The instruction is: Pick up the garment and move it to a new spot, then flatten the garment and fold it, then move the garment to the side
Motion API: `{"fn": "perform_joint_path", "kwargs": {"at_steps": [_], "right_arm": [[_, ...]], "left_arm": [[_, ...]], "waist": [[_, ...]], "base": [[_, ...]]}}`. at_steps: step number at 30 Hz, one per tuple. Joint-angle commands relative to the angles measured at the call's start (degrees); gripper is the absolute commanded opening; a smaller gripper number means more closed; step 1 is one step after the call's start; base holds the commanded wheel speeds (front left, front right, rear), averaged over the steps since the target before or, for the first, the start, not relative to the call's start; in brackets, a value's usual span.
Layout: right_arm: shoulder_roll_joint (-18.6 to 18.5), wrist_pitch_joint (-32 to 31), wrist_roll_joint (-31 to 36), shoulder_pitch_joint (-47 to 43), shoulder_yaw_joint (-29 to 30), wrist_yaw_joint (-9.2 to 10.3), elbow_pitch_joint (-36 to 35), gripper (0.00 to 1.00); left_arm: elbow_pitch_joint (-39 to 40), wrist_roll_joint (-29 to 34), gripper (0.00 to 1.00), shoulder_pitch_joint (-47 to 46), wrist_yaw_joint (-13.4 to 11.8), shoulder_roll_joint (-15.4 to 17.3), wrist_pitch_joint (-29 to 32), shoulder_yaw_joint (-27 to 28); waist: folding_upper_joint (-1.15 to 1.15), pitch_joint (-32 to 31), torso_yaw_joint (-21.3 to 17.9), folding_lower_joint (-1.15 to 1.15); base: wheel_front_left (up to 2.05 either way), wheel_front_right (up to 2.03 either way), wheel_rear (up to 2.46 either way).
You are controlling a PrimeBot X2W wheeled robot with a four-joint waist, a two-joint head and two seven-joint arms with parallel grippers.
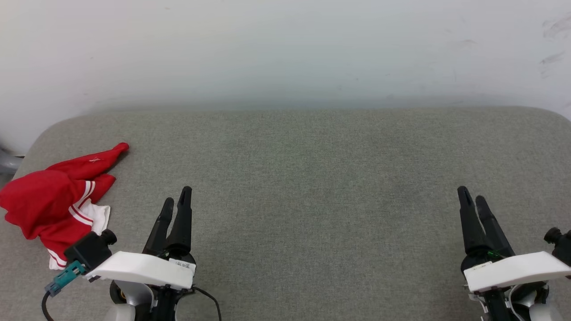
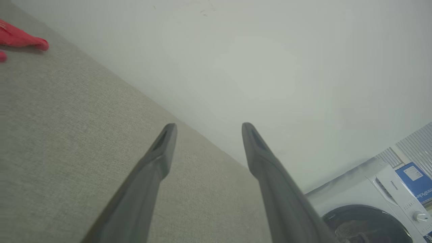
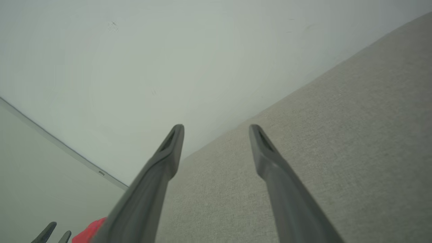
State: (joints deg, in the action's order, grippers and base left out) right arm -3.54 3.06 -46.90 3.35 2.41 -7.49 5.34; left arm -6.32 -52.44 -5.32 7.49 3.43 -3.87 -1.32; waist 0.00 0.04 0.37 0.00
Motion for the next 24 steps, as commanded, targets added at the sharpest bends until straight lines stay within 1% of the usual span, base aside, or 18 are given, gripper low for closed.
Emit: {"fn": "perform_joint_path", "kwargs": {"at_steps": [1, 7, 11, 24], "right_arm": [[-0.1, 0.1, 2.7, 0.0, -0.3, 0.00, -1.3, 1.00], [-0.5, -0.8, 9.2, -0.4, -0.7, 0.00, -2.1, 1.00], [-0.5, -1.4, 13.3, -0.8, -0.3, 0.00, -2.6, 1.00], [0.0, -2.5, 24.4, -1.7, 0.0, 0.00, -3.9, 1.00]], "left_arm": [[0.5, 2.8, 1.00, -1.6, 0.0, 0.8, -0.7, -0.3], [0.0, 10.4, 1.00, -1.7, -0.3, 1.5, -1.8, -1.1], [-0.2, 14.4, 1.00, -1.7, -0.7, 2.0, -2.5, -1.7], [-1.9, 23.5, 1.00, -1.7, -1.5, 2.9, -4.6, -2.6]], "waist": [[0.00, 0.0, 0.0, 0.00], [0.00, -0.1, 0.1, 0.00], [0.00, -0.2, 0.1, 0.00], [0.00, -0.3, 0.0, 0.00]], "base": [[0.00, 0.00, 0.00], [0.00, 0.00, 0.00], [0.00, 0.00, 0.00], [0.00, 0.00, 0.00]]}}
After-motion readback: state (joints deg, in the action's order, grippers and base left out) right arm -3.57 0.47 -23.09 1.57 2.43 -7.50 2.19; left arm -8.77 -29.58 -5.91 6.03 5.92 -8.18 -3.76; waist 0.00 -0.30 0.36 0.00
